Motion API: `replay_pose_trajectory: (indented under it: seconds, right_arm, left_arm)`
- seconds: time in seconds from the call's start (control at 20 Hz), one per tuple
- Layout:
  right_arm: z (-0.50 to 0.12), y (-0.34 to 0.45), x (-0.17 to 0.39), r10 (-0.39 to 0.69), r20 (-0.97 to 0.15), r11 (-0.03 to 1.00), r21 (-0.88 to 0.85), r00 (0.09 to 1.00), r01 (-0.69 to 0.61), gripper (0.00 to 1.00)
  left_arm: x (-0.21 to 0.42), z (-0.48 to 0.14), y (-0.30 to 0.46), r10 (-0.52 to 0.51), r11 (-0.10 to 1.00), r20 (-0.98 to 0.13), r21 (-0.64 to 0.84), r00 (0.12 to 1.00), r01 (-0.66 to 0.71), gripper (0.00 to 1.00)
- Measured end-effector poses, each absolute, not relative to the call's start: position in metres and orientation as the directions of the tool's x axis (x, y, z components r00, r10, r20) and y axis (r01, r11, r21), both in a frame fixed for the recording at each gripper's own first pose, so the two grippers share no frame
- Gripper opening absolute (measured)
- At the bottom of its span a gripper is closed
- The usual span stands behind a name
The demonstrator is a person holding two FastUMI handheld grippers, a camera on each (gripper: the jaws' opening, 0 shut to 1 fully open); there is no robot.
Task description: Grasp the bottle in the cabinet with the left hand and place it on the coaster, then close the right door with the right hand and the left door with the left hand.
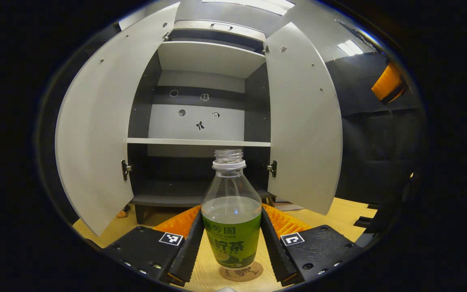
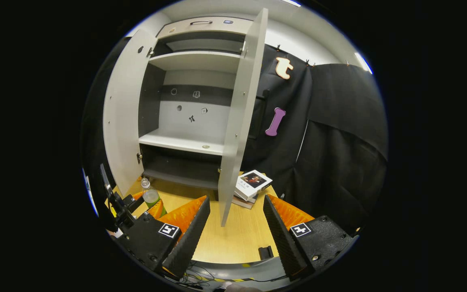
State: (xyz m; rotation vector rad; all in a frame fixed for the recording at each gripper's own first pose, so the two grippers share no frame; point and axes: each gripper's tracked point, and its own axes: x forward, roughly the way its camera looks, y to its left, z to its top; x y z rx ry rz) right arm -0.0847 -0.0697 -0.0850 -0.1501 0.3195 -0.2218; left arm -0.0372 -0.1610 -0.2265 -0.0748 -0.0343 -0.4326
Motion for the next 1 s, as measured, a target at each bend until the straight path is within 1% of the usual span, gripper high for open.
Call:
replay_pose_trajectory:
  seconds: [0.1,0.25,0.4,0.55,0.65,0.7,0.8,0.9,1.0]
  right_arm:
    - [-0.086,-0.068,-0.082,-0.235,-0.302,0.966,-0.173,0.924,0.189,0.82]
    - [-0.087,-0.064,-0.081,-0.231,-0.31,0.965,-0.19,0.922,0.178,0.82]
    - [-0.089,-0.064,-0.083,-0.23,-0.315,0.962,-0.217,0.921,0.166,0.82]
    - [-0.089,-0.065,-0.084,-0.225,-0.318,0.964,-0.207,0.921,0.165,0.82]
    - [-0.091,-0.066,-0.085,-0.215,-0.328,0.971,-0.17,0.92,0.166,0.82]
    - [-0.092,-0.069,-0.084,-0.22,-0.333,0.971,-0.168,0.917,0.172,0.82]
    - [-0.094,-0.072,-0.084,-0.227,-0.338,0.969,-0.17,0.913,0.178,0.82]
    - [-0.094,-0.073,-0.085,-0.226,-0.335,0.969,-0.171,0.915,0.177,0.82]
    - [-0.096,-0.073,-0.084,-0.222,-0.332,0.971,-0.159,0.917,0.177,0.82]
  left_arm:
    - [-0.041,-0.242,-0.171,-0.453,0.887,0.035,-0.079,0.891,0.454,0.73]
    - [-0.039,-0.26,-0.174,-0.459,0.887,0.026,-0.036,0.888,0.46,0.72]
    - [-0.034,-0.278,-0.181,-0.476,0.879,0.008,-0.042,0.879,0.476,0.73]
    - [-0.034,-0.292,-0.184,-0.485,0.874,-0.019,-0.036,0.874,0.484,0.74]
    - [-0.037,-0.298,-0.184,-0.485,0.874,-0.025,-0.046,0.874,0.484,0.74]
    - [-0.037,-0.296,-0.185,-0.487,0.873,-0.01,-0.039,0.873,0.486,0.74]
    - [-0.039,-0.299,-0.184,-0.489,0.872,-0.023,-0.03,0.872,0.488,0.73]
    - [-0.038,-0.298,-0.183,-0.483,0.876,-0.039,-0.029,0.875,0.482,0.76]
    - [-0.037,-0.289,-0.178,-0.467,0.884,-0.032,-0.015,0.884,0.467,0.8]
